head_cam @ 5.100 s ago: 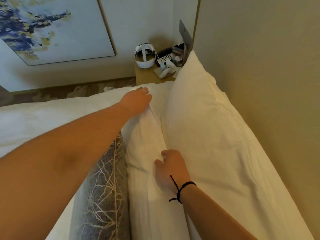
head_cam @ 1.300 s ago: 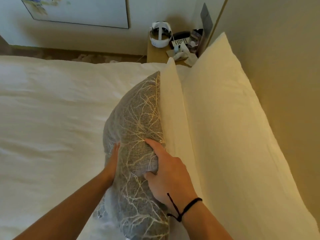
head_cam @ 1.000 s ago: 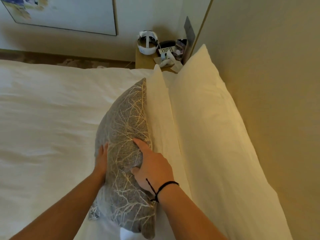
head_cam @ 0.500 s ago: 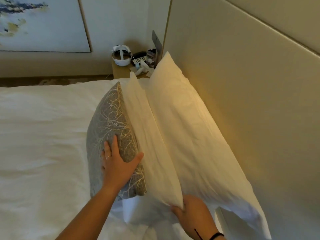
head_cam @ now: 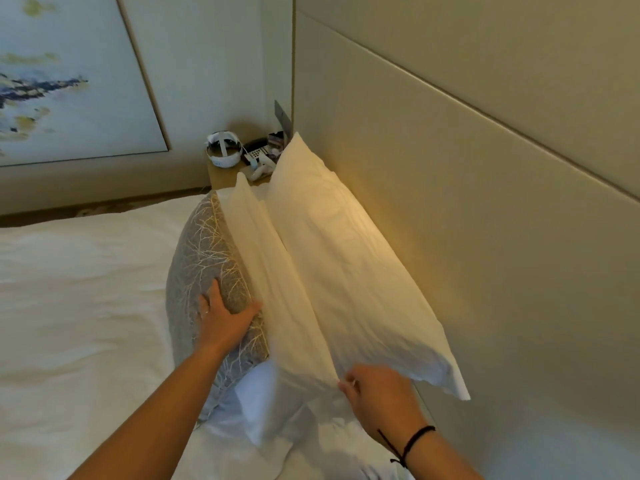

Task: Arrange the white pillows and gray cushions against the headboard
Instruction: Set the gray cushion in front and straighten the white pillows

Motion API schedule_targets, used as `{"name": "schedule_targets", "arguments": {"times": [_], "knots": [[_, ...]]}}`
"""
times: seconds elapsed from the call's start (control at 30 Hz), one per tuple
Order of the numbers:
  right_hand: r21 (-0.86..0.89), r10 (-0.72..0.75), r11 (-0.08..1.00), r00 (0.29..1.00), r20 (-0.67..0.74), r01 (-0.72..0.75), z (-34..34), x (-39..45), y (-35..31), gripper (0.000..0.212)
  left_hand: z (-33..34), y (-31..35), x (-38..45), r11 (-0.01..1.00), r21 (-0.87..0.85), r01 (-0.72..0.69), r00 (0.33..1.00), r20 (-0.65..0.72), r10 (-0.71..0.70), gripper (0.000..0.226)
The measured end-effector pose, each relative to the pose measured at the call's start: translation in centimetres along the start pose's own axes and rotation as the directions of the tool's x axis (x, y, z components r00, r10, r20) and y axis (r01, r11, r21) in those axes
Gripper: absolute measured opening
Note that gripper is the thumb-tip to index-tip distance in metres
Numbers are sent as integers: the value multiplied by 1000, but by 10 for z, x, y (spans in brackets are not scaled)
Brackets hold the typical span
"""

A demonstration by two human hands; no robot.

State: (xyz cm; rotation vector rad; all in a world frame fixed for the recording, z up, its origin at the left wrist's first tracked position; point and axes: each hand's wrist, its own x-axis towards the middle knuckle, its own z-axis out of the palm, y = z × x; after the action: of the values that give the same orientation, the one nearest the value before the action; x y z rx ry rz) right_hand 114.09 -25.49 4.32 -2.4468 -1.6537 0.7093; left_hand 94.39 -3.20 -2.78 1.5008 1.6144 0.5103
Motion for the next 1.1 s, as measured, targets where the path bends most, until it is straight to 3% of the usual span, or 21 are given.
{"name": "schedule_targets", "arguments": {"times": [0.07,0.1,0.13,0.2,0.3,0.53,0.7,0.87,1.0,1.1], "knots": [[20,-20,999,919,-394,30,-26,-12,20,28,2,-4,-14,1000,0,-18,1000,-19,18,115],[-3,-29,999,842,-539,32,-39,-17,33,35,5,-5,-24,1000,7,-22,999,-35,23,113],[-26,-5,1000,802,-598,-13,-51,-21,47,44,10,-6,-34,1000,14,-24,998,-51,25,112],[-39,143,982,867,-477,-183,-70,-25,75,52,18,-5,-54,999,32,-28,997,-71,31,111],[-61,288,950,932,-221,-308,-75,-21,107,14,28,-2,-76,998,61,-30,997,-76,35,113],[62,289,957,918,-272,-283,-61,-34,146,38,22,-7,-107,997,68,-41,999,-1,41,110],[95,289,957,912,-292,-273,-57,-39,146,37,22,-3,-131,998,38,-53,997,59,51,107],[227,379,922,850,-366,-313,-39,-69,139,23,26,4,-154,995,65,-81,993,92,75,94],[493,529,800,789,-313,-342,-4,-112,133,14,46,8,-186,975,91,-205,973,124,193,78],[682,622,644,756,-203,-346,33,-150,120,15,70,4,-210,922,102,-375,905,255,340,70]]}}
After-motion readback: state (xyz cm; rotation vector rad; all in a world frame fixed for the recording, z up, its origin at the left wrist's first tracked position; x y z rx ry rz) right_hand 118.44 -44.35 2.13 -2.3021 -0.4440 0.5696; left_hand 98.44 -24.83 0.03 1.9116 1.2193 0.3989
